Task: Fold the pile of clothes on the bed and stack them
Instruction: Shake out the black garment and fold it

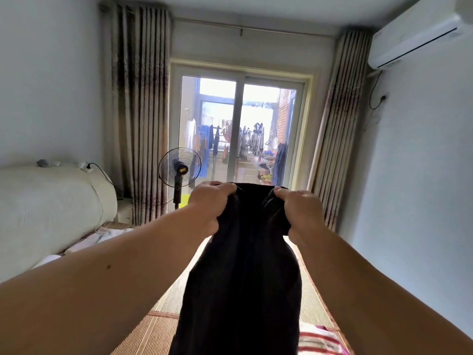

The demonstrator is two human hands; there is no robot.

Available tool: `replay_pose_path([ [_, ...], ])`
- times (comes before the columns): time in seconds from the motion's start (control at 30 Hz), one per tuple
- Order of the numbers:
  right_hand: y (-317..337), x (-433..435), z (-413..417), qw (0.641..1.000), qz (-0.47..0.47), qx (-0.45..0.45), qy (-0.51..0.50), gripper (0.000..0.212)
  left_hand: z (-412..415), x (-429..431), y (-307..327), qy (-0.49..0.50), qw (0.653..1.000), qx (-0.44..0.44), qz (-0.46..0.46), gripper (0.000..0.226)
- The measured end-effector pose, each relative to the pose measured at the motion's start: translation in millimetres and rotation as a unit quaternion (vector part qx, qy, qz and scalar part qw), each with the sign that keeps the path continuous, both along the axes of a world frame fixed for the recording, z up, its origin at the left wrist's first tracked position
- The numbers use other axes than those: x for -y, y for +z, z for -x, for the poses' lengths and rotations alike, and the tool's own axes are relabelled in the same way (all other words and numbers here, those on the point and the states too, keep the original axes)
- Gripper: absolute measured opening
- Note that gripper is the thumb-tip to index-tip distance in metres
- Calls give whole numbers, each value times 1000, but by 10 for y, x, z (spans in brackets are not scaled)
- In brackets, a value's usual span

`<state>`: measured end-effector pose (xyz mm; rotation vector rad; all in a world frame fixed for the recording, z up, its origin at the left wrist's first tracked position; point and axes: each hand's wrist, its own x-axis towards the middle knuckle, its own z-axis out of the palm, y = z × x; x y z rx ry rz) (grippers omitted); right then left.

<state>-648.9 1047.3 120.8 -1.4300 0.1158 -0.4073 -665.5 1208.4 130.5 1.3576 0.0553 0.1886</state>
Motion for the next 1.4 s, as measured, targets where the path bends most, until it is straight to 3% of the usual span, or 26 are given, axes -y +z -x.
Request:
replay_pose_path([
  [0.1,-37,-163,67,996,5,3,84,11,158,188,-57,-68,997,20,-14,4],
  [0.17,-74,-228,107,991,39,22,129,15,197,271,-96,-86,996,29,5,13],
  [0.3,-87,-171,161,967,128,69,207,56,186,196,-40,-170,981,11,91,46],
  [0.37,-78,-121,145,960,187,70,197,64,191,100,-7,-265,964,9,33,61],
  [0.47,-60,-59,123,951,201,84,221,38,189,-89,14,-341,937,7,-77,57],
  [0.53,-50,-28,105,959,160,59,226,47,182,-189,-5,-288,951,40,-105,38],
  [0.6,-34,5,84,966,139,38,217,55,142,-263,-86,-137,973,114,-148,18],
  [0.63,-11,21,73,966,137,42,217,57,127,-306,-136,-64,967,139,-203,25],
  [0.7,69,46,66,964,125,62,227,59,73,-402,-271,-26,948,121,-295,67],
  [0.77,157,89,70,960,99,80,249,61,30,-458,-382,-98,961,59,-253,101],
  [0.8,198,115,79,958,90,86,260,62,8,-480,-428,-143,967,38,-207,103],
  [0.87,256,176,98,951,103,92,277,63,-30,-524,-486,-222,963,25,-151,71],
  [0.93,286,290,114,934,229,99,254,60,-42,-557,-515,-248,961,37,-117,40],
  [1.03,300,470,137,833,513,94,185,57,-81,-644,-454,-211,970,27,-120,39],
  [1.07,287,502,135,798,571,81,177,60,-95,-659,-412,-206,966,23,-156,39],
  [1.13,274,525,127,770,618,60,149,59,-136,-675,-311,-186,948,4,-256,32],
  [1.23,258,506,68,785,608,61,104,18,-230,-686,-190,-130,902,-15,-411,21],
  [1.33,163,475,-73,811,579,20,88,7,-317,-684,-179,-83,870,-26,-486,18],
  [1.4,19,416,-229,853,513,-30,96,6,-452,-664,-286,-58,858,-45,-508,17],
])
